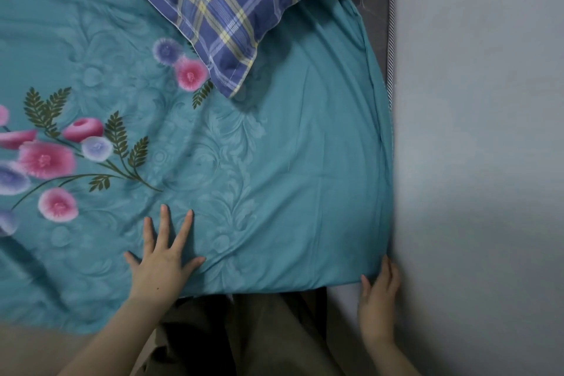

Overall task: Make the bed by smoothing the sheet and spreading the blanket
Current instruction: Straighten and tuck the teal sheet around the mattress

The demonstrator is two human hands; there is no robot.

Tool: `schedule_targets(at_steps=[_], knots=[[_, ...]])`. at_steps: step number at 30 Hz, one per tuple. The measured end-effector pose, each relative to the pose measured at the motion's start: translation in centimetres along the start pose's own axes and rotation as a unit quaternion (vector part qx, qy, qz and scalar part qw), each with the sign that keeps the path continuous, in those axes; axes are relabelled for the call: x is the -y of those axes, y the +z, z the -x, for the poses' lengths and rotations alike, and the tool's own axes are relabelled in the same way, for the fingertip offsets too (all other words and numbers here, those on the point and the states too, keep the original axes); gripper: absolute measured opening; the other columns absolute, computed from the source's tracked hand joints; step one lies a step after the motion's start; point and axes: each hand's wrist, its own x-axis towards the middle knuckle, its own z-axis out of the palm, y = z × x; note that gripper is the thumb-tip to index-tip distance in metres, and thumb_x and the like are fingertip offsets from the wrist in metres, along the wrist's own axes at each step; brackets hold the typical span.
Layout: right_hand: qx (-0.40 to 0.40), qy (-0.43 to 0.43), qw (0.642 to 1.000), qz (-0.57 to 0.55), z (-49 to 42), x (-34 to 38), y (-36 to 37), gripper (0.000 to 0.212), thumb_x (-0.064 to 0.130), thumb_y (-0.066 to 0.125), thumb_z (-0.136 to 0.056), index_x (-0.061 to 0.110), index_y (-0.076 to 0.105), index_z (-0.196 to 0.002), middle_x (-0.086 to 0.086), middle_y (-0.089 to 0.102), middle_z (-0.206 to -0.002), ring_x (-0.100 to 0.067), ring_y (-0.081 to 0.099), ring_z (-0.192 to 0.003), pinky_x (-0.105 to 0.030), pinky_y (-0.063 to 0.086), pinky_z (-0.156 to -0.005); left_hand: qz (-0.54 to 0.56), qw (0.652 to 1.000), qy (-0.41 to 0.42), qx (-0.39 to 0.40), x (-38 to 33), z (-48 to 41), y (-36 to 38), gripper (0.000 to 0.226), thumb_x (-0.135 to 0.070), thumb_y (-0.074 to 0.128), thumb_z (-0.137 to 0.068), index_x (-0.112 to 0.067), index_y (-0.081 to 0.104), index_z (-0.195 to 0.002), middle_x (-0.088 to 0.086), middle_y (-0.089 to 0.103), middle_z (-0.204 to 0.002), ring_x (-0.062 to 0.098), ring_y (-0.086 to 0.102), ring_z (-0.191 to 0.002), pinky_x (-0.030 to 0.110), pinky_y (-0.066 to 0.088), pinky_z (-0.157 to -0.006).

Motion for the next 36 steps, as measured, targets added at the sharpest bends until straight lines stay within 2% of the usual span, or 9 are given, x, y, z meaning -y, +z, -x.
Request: schedule_targets(at_steps=[3,7,14,17,21,24,30,33,36], knots=[[-0.006,0.194,0.964,-0.182,0.3,0.3,0.3,0.036,0.007,0.056,-0.094,0.002,0.046,-0.128,-0.023,0.063,-0.104,-0.013,0.065,-0.076,-0.024,0.050,-0.069,0.036,0.999,-0.024,0.002,1.3,1.0,0.8,0.091,-0.063,0.050,-0.084,-0.054,-0.020,-0.141,-0.011,-0.034,-0.154,0.030,-0.018,-0.146,0.073,0.020,-0.103],[0.023,0.262,0.908,-0.325,0.1,0.8,0.5,0.008,0.013,0.051,-0.098,0.011,0.051,-0.090,-0.011,0.055,-0.074,-0.002,0.055,-0.045,-0.016,0.036,-0.038,0.065,0.997,-0.048,-0.006,3.5,3.0,1.8,0.082,-0.057,0.046,-0.090,-0.047,-0.011,-0.148,-0.005,-0.026,-0.158,0.030,-0.013,-0.147,0.067,0.019,-0.109],[-0.018,0.330,0.900,-0.284,0.1,-0.1,-0.5,0.021,0.006,0.045,-0.100,0.015,0.043,-0.081,-0.013,0.054,-0.068,-0.004,0.054,-0.030,-0.010,0.032,-0.029,0.040,0.998,-0.035,-0.016,10.2,7.5,2.9,0.064,-0.055,0.026,-0.095,-0.041,-0.003,-0.151,-0.003,-0.012,-0.161,0.026,-0.009,-0.148,0.060,0.010,-0.114],[-0.010,0.335,0.928,-0.163,0.0,1.4,-0.5,0.011,-0.004,0.051,-0.091,-0.001,0.056,-0.100,-0.029,0.061,-0.097,-0.022,0.066,-0.070,-0.031,0.053,-0.061,0.021,0.999,-0.027,-0.017,12.8,9.0,3.3,0.066,-0.057,0.024,-0.094,-0.044,-0.012,-0.148,-0.009,-0.020,-0.159,0.025,-0.015,-0.148,0.064,0.006,-0.112],[-0.131,0.070,0.988,0.047,2.4,6.8,1.2,0.043,0.001,0.056,-0.084,-0.011,0.048,-0.124,-0.034,0.045,-0.129,-0.046,0.045,-0.118,-0.047,0.034,-0.102,0.126,0.992,-0.028,-0.008,15.0,9.9,3.6,0.070,-0.058,0.027,-0.091,-0.049,-0.019,-0.143,-0.019,-0.037,-0.148,0.031,0.000,-0.148,0.060,0.026,-0.111],[-0.025,-0.197,0.969,0.148,5.4,11.2,4.2,0.054,0.006,0.063,-0.085,-0.006,0.046,-0.135,-0.030,0.036,-0.145,-0.046,0.038,-0.129,-0.046,0.026,-0.112,0.303,0.942,-0.073,-0.120,14.9,10.2,3.2,0.084,-0.042,0.053,-0.092,-0.041,-0.007,-0.150,-0.023,-0.031,-0.153,0.026,0.021,-0.144,0.049,0.039,-0.103],[0.220,-0.486,0.813,0.233,12.6,18.2,12.2,0.067,0.039,0.046,-0.096,0.029,0.012,-0.153,0.003,-0.006,-0.161,-0.029,0.002,-0.149,-0.045,0.015,-0.119,0.617,0.671,-0.376,-0.166,18.0,6.8,1.1,0.100,-0.042,0.072,-0.081,-0.008,0.010,-0.152,0.013,0.012,-0.159,0.029,0.034,-0.138,0.044,0.032,-0.111],[0.288,-0.509,0.770,0.256,15.5,20.7,15.7,0.069,0.047,0.039,-0.097,0.043,-0.007,-0.150,0.013,-0.022,-0.157,-0.023,-0.016,-0.148,-0.053,0.006,-0.118,0.770,0.532,-0.311,-0.163,21.0,5.9,0.2,0.041,-0.028,0.068,-0.088,-0.007,0.055,-0.120,0.009,0.066,-0.117,0.012,0.070,-0.082,0.025,0.057,-0.065],[0.301,-0.461,0.781,0.295,17.6,22.0,17.9,0.075,0.054,0.035,-0.097,0.048,-0.025,-0.141,0.015,-0.035,-0.153,-0.023,-0.032,-0.141,-0.062,-0.006,-0.112,0.702,0.604,-0.346,-0.153,23.8,5.5,0.5,0.012,-0.013,0.067,-0.088,-0.008,0.057,-0.086,0.013,0.067,-0.094,0.018,0.066,-0.063,0.027,0.051,-0.058]])
